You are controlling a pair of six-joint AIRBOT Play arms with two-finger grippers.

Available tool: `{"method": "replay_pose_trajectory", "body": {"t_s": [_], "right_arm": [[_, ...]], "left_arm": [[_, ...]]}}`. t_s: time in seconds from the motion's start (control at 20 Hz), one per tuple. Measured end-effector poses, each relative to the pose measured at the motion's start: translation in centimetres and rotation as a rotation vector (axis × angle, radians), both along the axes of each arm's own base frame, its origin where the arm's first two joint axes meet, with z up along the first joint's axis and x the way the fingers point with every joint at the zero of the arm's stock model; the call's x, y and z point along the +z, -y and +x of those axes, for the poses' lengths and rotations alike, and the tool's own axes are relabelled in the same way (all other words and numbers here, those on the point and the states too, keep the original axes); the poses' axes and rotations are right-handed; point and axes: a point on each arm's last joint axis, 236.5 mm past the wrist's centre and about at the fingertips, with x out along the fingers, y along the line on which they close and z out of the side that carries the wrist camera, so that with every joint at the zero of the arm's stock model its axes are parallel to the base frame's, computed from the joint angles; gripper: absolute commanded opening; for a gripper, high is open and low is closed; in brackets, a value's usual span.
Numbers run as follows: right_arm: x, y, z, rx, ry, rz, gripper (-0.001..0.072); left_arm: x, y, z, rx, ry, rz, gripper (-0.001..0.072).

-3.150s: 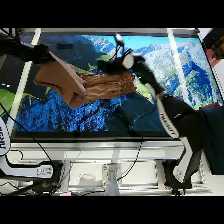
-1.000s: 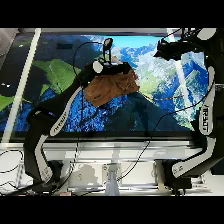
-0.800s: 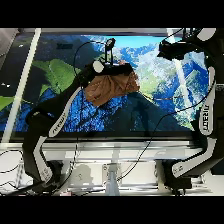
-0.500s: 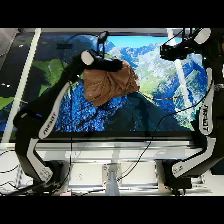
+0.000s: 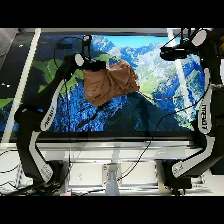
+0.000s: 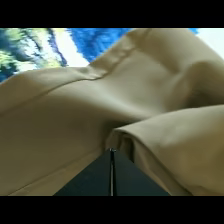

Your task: Fold the clothes and pants, and hang the long-sleeved shirts on hangers.

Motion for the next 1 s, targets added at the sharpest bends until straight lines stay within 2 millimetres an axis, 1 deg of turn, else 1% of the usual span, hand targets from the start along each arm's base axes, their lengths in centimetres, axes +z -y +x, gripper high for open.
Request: {"method": "replay_pose_trajectory", "body": {"t_s": [0.1,0.15,0.4,0.55,0.7,0.8,0.85,0.9,0.95,1.0], "right_arm": [[0.0,0.0,0.1,0.001,0.004,-0.001,0.0036],[0.0,0.0,0.1,0.002,0.003,-0.002,0.0036],[0.0,0.0,0.1,0.002,0.005,-0.003,0.0035],[0.1,-0.3,0.1,0.006,0.006,0.014,0.0036],[0.3,-0.9,0.1,0.012,0.007,0.042,0.0036],[0.4,-1.2,0.1,0.014,0.008,0.054,0.0036],[0.4,-1.3,0.1,0.015,0.008,0.058,0.0036],[0.4,-1.3,0.0,0.015,0.007,0.06,0.0036],[0.4,-1.4,0.0,0.016,0.005,0.061,0.0036],[0.4,-1.4,0.0,0.017,0.003,0.061,0.0036]], "left_arm": [[-1.1,0.4,-0.1,0.008,-0.002,0.03,0.0014],[-1.3,0.9,-0.2,0.006,0.001,0.038,0.0014],[-2.2,5.2,-2.4,-0.078,0.008,0.076,0.0015],[-3.1,7.4,-4.9,-0.139,-0.039,0.107,0.0016],[-4.5,9.4,-8.8,-0.23,-0.145,0.13,0.0015],[-4.8,11.3,-11.7,-0.319,-0.208,0.111,0.0014],[-4.8,12.0,-12.8,-0.36,-0.223,0.105,0.0013],[-4.5,12.4,-13.4,-0.39,-0.221,0.108,0.0013],[-4.3,12.3,-13.3,-0.402,-0.204,0.127,0.0013],[-4.1,11.5,-12.7,-0.395,-0.178,0.165,0.0015]]}}
